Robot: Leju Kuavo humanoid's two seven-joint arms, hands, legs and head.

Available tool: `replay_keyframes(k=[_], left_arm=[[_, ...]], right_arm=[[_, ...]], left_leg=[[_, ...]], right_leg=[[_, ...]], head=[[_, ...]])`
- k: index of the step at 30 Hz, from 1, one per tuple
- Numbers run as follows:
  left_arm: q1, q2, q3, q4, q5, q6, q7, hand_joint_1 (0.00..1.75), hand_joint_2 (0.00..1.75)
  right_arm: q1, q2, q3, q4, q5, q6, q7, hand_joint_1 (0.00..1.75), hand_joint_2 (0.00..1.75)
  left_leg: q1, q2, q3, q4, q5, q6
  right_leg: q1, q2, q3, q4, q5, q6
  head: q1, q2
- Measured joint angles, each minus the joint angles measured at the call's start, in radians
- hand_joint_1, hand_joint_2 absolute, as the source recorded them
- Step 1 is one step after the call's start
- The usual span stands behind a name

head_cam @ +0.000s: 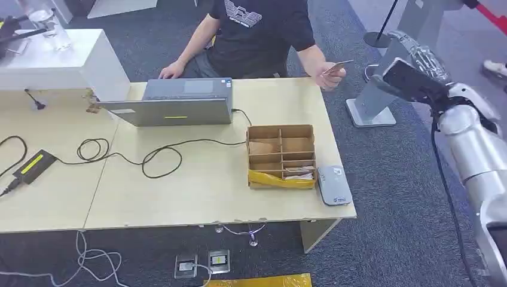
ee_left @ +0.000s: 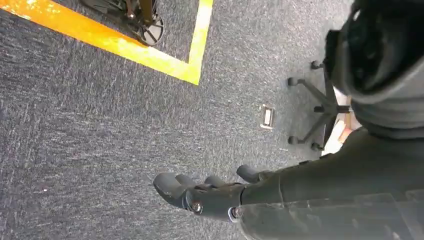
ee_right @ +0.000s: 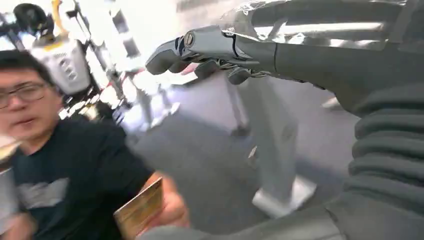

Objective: Pass the card to the sensor for recognition and then transmit it.

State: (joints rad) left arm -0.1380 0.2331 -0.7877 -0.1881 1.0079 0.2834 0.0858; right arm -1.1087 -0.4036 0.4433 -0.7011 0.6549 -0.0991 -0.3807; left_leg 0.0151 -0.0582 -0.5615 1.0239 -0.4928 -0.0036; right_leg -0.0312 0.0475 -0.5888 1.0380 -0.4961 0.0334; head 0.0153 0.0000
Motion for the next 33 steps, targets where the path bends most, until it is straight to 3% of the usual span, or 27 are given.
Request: replay_keyframes(k=[1,3,9,13,21,22,33], left_arm=[[0.0,0.0,-0.001,0.0,0.001,0.001,0.0,0.0,0.0],[0.0,-0.001,-0.003,0.0,0.001,0.003,0.0,0.0,0.0],[0.002,-0.002,-0.006,0.0,0.001,0.005,0.0,0.0,0.0],[0.001,-0.004,-0.016,0.0,0.006,0.008,0.0,0.0,0.0],[0.002,-0.005,-0.022,0.0,0.006,0.005,0.0,0.0,0.0],[0.002,-0.005,-0.021,0.0,0.006,0.005,0.0,0.0,0.0],[0.002,-0.005,-0.022,0.0,0.009,0.0,-0.015,0.0,0.0]], right_arm=[[-0.001,0.008,0.018,0.008,0.06,-0.064,0.011,0.0,1.75],[-0.002,0.021,0.037,0.018,0.098,-0.112,0.022,0.0,1.75],[-0.014,0.044,0.081,0.059,0.132,-0.134,0.037,0.0,1.75],[-0.023,0.069,0.12,0.1,0.225,-0.189,0.09,0.0,1.75],[-0.023,0.088,0.14,0.137,0.26,-0.198,0.102,0.0,1.75],[-0.023,0.09,0.14,0.14,0.26,-0.197,0.1,1.75,1.75],[-0.019,0.101,0.141,0.167,0.254,-0.186,0.068,1.75,1.75]], left_leg=[[0.0,0.0,0.0,0.0,0.0,0.0],[0.0,0.0,0.0,0.0,0.0,0.0],[0.0,0.0,-0.001,0.0,0.0,0.0],[0.0,0.001,0.0,0.0,0.0,0.0],[0.0,0.001,0.0,0.0,0.0,0.0],[0.0,0.001,0.0,0.0,0.0,0.0],[0.0,0.002,0.0,0.0,0.0,0.0]], right_leg=[[0.0,0.0,0.0,0.0,0.0,0.0],[0.0,0.0,0.0,0.0,0.0,0.0],[0.0,0.0,0.0,0.0,0.0,0.0],[0.0,0.0,-0.001,0.0,0.0,0.0],[0.0,0.001,-0.001,0.0,0.0,0.0],[0.0,0.001,-0.001,0.0,0.0,0.0],[0.0,0.002,-0.001,0.0,0.0,0.0]], head=[[0.0,0.0],[0.0,0.0],[0.0,0.0],[0.0,0.0],[0.0,0.0],[0.0,0.0],[0.0,0.0]])
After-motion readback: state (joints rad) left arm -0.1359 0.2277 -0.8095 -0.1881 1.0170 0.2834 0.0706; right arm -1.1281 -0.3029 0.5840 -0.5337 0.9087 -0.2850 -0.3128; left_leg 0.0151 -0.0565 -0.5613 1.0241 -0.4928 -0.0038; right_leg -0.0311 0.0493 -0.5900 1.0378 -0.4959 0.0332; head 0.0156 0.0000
